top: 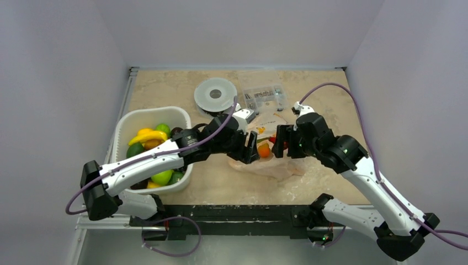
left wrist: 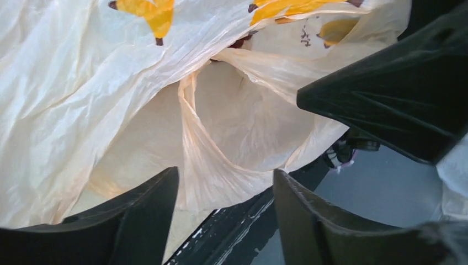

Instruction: Take the fake fruits out of the plastic bag

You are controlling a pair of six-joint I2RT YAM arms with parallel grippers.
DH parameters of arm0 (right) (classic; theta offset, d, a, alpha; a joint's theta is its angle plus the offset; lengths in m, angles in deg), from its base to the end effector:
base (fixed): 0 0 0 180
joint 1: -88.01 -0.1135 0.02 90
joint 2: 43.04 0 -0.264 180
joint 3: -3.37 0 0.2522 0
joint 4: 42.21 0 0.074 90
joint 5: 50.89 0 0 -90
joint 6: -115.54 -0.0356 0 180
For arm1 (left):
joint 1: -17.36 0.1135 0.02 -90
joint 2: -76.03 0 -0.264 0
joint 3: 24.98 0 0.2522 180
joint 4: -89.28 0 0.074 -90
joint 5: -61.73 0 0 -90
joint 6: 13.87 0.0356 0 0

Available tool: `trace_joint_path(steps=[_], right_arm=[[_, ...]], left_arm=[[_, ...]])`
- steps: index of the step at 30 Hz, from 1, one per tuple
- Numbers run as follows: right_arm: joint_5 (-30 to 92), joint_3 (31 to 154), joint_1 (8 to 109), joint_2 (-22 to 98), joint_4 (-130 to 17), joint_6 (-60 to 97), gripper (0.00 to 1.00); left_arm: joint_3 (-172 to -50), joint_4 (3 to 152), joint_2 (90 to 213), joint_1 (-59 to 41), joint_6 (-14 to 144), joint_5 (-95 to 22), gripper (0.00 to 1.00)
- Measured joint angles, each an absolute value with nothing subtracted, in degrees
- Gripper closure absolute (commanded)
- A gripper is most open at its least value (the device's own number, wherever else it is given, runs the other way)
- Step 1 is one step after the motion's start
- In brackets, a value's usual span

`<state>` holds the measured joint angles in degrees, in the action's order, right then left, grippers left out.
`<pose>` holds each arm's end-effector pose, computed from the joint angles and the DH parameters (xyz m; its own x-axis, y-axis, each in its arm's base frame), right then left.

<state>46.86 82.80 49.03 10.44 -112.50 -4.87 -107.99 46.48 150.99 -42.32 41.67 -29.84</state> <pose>0.1335 0.1018 0.3596 -0.7461 0.0414 -0.6645 -0.1979 0.9392 0.2807 0.1462 -0.2519 0.3413 -0.7319 0.1311 -0.6686 0.5580 0.6785 -0.4778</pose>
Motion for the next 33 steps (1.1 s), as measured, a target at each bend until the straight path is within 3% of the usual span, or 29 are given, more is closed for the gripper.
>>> trace_joint_path(steps=[2,9,18,24,33], right_arm=[[46.77,82.87,49.03,10.44,-114.2,-7.78,0.01],[48.02,83.28,49.03,8.19,-121.37,-18.34,0.01],[51.95,84.9,49.03,9.23,-129.79,-27.21,0.01],[54.93,92.18,49.03,9.63,-131.67,-24.61,0.01],[57.37,91.35,49.05,8.38,-132.91,-22.69,0.01]], left_arm=[[-107.79,47.55,153.09,-42.24,41.25,-31.52,0.48],[-104.93,54.98,158.49,-43.37,39.13,-38.62,0.59],[-104.93,58.76,161.07,-44.99,37.76,-42.29,0.6],[-104.93,58.78,161.07,-44.97,37.78,-42.69,0.58],[-104.93,58.65,161.7,-44.97,37.84,-42.67,0.58]])
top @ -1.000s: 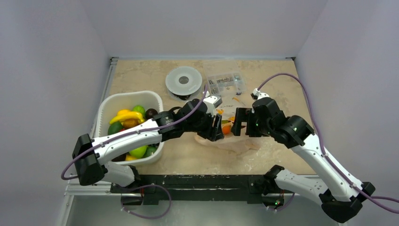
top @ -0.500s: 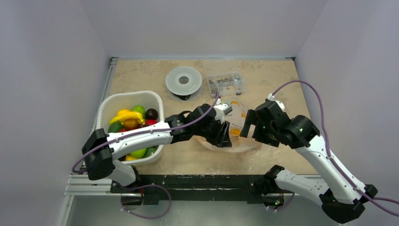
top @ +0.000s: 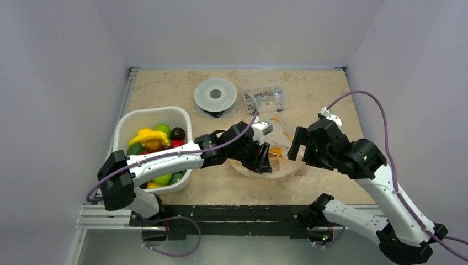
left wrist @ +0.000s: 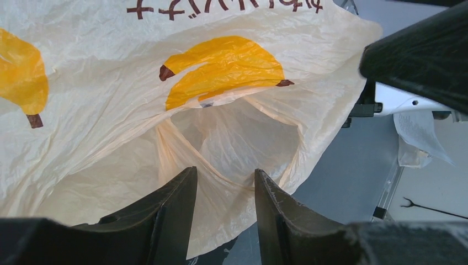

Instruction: Take the fake fruits out of the plastic bag

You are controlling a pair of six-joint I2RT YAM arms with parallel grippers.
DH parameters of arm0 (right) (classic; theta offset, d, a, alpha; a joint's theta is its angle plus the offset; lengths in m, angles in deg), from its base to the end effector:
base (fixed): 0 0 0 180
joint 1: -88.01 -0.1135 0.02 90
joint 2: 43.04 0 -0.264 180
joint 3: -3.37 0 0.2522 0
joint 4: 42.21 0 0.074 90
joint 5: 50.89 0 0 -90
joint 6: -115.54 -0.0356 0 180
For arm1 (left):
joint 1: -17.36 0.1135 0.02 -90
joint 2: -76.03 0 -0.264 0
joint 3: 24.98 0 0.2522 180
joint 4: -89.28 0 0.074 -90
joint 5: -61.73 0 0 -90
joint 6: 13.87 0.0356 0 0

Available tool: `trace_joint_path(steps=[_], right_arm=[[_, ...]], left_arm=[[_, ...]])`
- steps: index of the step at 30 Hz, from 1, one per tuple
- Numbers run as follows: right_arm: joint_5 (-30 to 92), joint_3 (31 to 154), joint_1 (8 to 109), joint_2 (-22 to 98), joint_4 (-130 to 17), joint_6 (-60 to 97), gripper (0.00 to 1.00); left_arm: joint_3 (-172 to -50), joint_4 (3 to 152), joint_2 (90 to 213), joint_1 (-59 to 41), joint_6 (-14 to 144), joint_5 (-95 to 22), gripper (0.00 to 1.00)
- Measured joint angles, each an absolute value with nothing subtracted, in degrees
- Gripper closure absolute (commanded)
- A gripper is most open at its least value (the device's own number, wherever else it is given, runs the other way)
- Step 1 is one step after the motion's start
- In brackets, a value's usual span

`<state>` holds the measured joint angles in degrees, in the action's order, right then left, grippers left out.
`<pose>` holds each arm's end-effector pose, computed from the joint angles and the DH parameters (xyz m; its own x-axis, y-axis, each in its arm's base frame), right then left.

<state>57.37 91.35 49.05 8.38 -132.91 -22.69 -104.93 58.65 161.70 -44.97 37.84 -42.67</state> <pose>0.1012 0.0675 0.3827 -0.7587 0.2974 -0.5796 0.1673 0.9488 0.2678 0.1493 -0.3038 0.2873 -0.8052 0.2432 -0.5408 0.5757 0.5391 -0.6148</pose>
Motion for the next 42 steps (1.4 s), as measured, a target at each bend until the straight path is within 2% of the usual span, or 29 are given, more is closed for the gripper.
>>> trace_joint_path(steps=[6,8,9,10,13,15,21,28,31,38,42], right_arm=[[52.81,80.86,49.05,4.91,-131.56,-24.85,0.02],[51.39,78.04,49.05,4.43,-129.99,-25.0,0.11],[51.06,76.81,49.05,4.34,-128.65,-25.03,0.19],[50.86,75.7,49.03,4.21,-127.12,-25.03,0.33],[51.06,72.18,49.03,3.25,-122.23,-24.61,0.79],[51.36,69.3,49.03,1.82,-118.75,-23.65,0.99],[48.96,61.43,49.03,-1.61,-109.48,-19.1,1.0],[46.38,61.45,48.48,6.07,-106.29,-13.09,1.0],[46.95,61.6,44.94,10.44,-106.31,-12.39,1.0],[60.04,66.63,34.12,25.91,-114.1,-21.75,1.0],[62.66,66.63,33.91,24.01,-114.66,-23.98,1.0]], left_arm=[[-105.02,58.65,162.14,-44.97,37.98,-42.71,0.58],[-105.26,58.61,162.64,-44.97,38.04,-42.75,0.56],[-105.52,58.48,162.95,-44.97,38.13,-42.8,0.54],[-105.78,58.35,163.23,-44.97,38.24,-42.82,0.48],[-106.24,58.02,163.45,-44.62,38.61,-42.82,0.35],[-106.55,57.84,163.45,-43.87,38.87,-42.97,0.32],[-109.45,56.45,166.42,-37.36,39.9,-43.45,0.31],[-117.78,53.52,177.46,-32.62,44.51,-43.52,0.31],[-120.16,53.06,180.67,-29.97,45.8,-43.32,0.31],[-125.74,52.53,184.72,-22.02,47.48,-39.8,0.31],[-117.0,56.73,177.07,-21.06,47.79,-43.15,0.28]])
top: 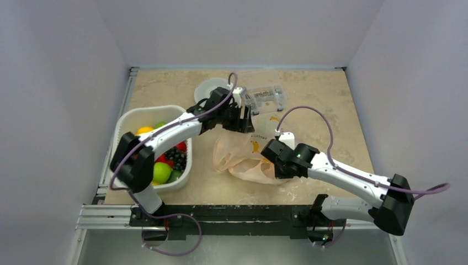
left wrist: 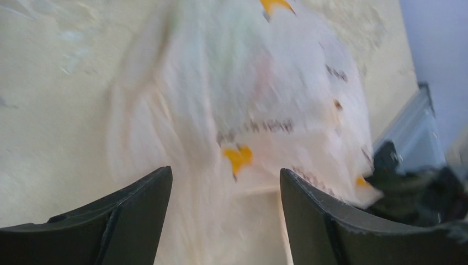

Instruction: Take the fake fruits out of the plastic bag

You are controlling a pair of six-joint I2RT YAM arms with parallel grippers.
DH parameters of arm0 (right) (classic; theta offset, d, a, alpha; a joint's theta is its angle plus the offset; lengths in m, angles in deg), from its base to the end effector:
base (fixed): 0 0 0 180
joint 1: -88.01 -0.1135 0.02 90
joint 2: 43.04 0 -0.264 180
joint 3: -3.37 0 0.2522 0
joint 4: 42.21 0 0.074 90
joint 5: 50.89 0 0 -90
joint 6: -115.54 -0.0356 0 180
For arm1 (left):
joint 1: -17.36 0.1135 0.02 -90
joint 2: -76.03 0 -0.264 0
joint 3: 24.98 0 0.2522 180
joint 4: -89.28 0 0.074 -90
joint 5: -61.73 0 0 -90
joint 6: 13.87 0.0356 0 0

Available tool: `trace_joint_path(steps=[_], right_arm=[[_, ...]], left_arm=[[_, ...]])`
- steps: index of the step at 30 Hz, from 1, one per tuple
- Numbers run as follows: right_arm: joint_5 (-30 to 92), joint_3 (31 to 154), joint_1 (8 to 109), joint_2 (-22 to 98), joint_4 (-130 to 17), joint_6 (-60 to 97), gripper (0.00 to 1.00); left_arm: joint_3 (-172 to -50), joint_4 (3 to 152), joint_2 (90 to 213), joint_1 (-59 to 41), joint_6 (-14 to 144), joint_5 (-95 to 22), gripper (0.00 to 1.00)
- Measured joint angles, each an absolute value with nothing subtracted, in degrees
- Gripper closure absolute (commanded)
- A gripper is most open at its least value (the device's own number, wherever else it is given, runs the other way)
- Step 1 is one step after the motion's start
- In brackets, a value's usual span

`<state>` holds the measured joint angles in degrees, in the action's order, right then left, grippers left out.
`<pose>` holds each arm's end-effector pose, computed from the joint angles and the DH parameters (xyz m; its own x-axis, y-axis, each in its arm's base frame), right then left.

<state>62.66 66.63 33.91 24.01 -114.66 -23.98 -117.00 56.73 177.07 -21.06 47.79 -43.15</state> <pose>0.1253 0.1489 0.2364 -0.8922 -0.0434 -0.4496 -0.0127 0.9974 -0.0710 0.3083 -0.2562 0.2611 -0.8141 0.0601 -0.5776 0.4143 0.7571 -0.5051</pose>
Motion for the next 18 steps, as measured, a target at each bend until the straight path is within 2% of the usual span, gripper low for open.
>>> trace_joint_path(steps=[4,7,11,18], right_arm=[[61.09,66.61,33.91,16.53,-109.92,-22.8,1.0],[60.43,66.61,33.91,11.38,-105.92,-21.46,1.0],[60.24,66.63,33.91,9.06,-103.54,-19.45,1.0],[58.88,66.5,33.91,8.91,-103.01,-17.9,1.0]], left_arm=[[-104.34,59.59,162.31,-25.03,47.59,-47.39,0.28],[-98.48,60.49,153.07,-31.24,47.18,-46.38,0.28],[-93.63,57.8,144.52,-39.26,46.0,-39.61,0.24],[-90.88,49.23,139.41,-39.9,42.19,-24.63,0.21]])
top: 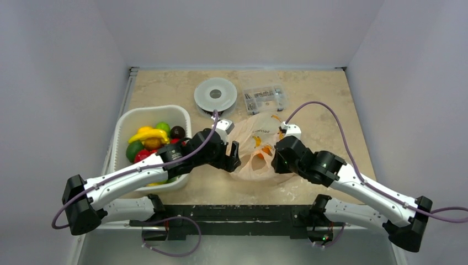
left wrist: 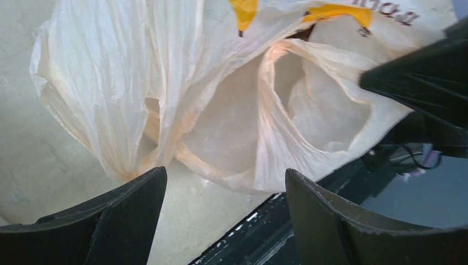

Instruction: Take the fake fruits out of the plastic bag

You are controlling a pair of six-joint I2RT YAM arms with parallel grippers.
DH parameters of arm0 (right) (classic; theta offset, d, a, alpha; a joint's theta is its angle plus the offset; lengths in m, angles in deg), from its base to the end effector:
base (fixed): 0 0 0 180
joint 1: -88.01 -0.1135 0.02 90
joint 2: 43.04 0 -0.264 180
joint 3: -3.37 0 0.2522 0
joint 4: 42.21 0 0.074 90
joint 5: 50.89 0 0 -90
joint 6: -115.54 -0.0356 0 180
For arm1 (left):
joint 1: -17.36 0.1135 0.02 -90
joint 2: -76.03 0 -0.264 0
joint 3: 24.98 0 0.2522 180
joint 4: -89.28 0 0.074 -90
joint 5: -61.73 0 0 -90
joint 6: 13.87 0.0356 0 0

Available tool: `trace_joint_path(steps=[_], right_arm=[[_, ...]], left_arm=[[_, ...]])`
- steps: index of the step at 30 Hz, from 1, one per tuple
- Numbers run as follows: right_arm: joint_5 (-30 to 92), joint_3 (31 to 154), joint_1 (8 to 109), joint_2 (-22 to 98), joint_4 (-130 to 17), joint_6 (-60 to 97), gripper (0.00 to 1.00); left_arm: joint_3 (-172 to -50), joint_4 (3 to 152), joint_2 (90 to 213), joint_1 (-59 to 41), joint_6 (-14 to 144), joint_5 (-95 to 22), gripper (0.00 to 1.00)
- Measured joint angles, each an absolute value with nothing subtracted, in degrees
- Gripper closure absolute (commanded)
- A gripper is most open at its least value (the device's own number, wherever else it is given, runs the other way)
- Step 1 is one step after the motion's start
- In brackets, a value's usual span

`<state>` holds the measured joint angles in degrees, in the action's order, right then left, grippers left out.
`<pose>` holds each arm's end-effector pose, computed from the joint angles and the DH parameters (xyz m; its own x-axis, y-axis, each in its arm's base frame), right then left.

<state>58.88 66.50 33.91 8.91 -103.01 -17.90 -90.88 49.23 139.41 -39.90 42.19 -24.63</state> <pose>0.1120 0.1342 0.2884 -0.7601 0.0534 -0.6476 -0.1531 0.9538 0.2584 0.1320 -0.2011 0.2939 -0.7268 0.1001 -0.6795 0.4899 0.7690 -0.4107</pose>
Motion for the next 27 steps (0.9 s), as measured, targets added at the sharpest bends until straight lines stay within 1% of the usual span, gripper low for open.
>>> trace_joint_path(steps=[3,10,13,17,21,24,27], right_arm=[[57.92,65.95,33.91,7.4,-102.27,-17.75,1.0],[56.7,65.49,33.91,5.15,-101.22,-17.7,1.0],[56.06,64.95,33.91,4.54,-101.05,-17.68,1.0],[55.78,64.01,33.91,3.6,-100.96,-17.6,1.0],[55.45,63.77,33.91,3.16,-100.85,-17.09,1.0],[55.23,63.7,33.91,3.07,-100.43,-16.83,1.0],[54.75,63.59,33.91,3.11,-100.0,-16.74,1.0]], left_arm=[[-91.01,48.42,142.1,-39.9,42.24,-21.42,0.23],[-94.59,46.98,155.12,-39.87,42.96,-14.69,0.32],[-96.23,46.35,158.71,-39.9,43.46,-10.78,0.26],[-96.86,45.91,159.3,-39.92,44.23,-6.65,0.23],[-96.89,45.78,157.26,-40.05,44.29,-4.18,0.23],[-96.86,45.82,153.59,-40.05,44.42,-4.07,0.18],[-96.86,45.89,151.08,-40.05,45.25,-4.26,0.16]])
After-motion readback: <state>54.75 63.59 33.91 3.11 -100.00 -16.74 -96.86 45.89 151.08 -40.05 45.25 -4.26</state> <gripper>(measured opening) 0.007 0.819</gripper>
